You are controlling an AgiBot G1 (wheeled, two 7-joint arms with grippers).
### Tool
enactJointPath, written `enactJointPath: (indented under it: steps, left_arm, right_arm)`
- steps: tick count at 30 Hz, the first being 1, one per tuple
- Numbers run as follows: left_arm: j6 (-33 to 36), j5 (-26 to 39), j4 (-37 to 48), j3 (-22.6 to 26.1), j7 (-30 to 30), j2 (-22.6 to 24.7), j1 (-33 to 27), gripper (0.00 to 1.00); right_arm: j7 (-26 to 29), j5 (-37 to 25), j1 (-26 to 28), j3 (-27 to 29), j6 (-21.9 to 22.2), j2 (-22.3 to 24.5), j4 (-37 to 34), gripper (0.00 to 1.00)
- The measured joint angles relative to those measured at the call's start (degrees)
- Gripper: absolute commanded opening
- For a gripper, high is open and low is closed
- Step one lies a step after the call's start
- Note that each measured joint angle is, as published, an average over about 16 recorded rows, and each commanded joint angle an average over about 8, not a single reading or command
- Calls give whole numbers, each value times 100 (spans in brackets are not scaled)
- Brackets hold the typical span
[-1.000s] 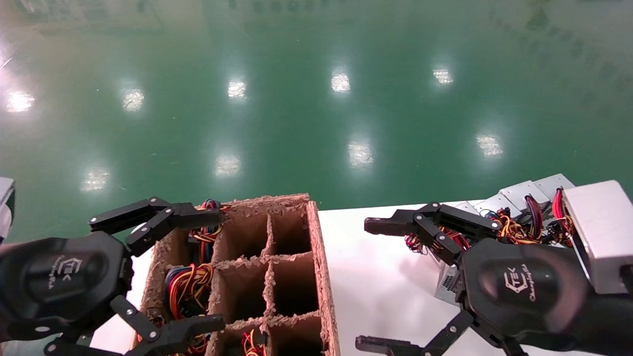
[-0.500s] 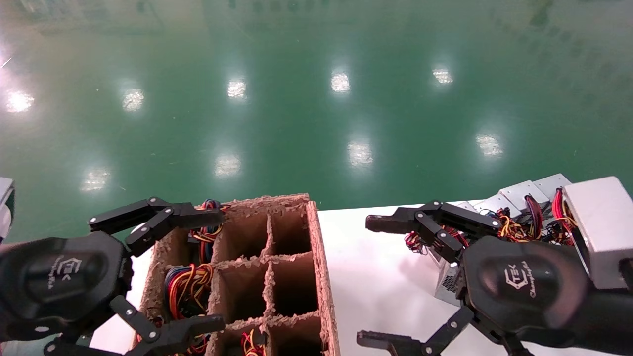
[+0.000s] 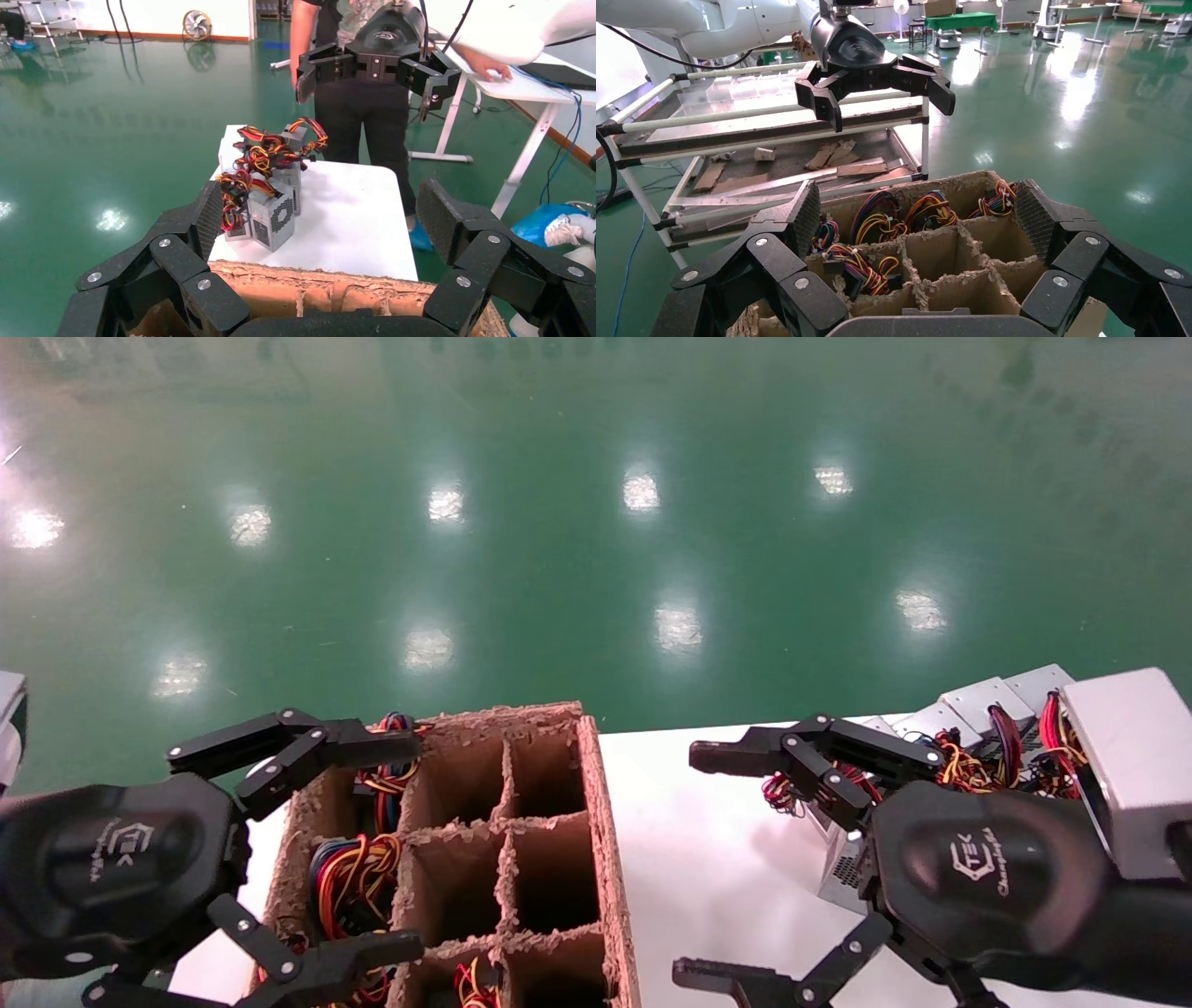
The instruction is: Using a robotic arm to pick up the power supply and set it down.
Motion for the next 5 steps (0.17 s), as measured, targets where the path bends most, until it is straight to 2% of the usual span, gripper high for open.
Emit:
enactJointPath:
  steps: [5]
  left_arm:
    - [0,0,0,0,0,0,0,100]
  right_arm:
    - [-1,1,1,-1,-1,-1,-3,100]
